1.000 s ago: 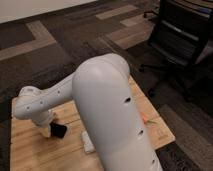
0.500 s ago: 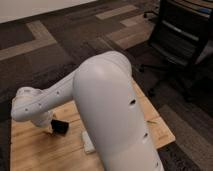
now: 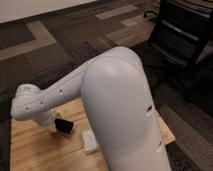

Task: Place the eraser on the white sponge

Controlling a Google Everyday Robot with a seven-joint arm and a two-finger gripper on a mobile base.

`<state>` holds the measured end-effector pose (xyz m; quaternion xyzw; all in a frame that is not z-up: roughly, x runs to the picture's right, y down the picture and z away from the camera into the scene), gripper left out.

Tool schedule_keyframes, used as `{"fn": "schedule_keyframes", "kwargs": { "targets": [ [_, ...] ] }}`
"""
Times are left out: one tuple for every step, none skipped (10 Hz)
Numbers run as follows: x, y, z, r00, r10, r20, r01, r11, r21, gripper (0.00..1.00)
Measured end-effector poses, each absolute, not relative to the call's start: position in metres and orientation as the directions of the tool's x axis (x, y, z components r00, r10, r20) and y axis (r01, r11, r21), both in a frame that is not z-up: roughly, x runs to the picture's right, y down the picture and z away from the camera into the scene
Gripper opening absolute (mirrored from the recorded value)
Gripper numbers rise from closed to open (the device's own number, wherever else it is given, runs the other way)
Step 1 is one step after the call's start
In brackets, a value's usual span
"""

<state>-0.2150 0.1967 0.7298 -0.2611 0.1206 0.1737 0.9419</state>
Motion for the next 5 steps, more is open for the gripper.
{"fn": "schedule_keyframes", "kwargs": {
  "targets": [
    [-0.201, 0.204, 0.729, 0.886, 0.292, -0.361, -0.439, 0.78, -0.447, 0.0],
    [-0.186, 0.214, 0.725, 0.853, 0.325, -0.408, -0.496, 0.748, -0.441, 0.0],
    [-0.17, 0.221, 0.72, 0.812, 0.363, -0.458, -0.557, 0.716, -0.421, 0.0],
    [-0.155, 0.224, 0.715, 0.776, 0.392, -0.494, -0.601, 0.695, -0.394, 0.0],
    [-0.146, 0.223, 0.71, 0.753, 0.41, -0.515, -0.627, 0.685, -0.371, 0.0]
  ]
}}
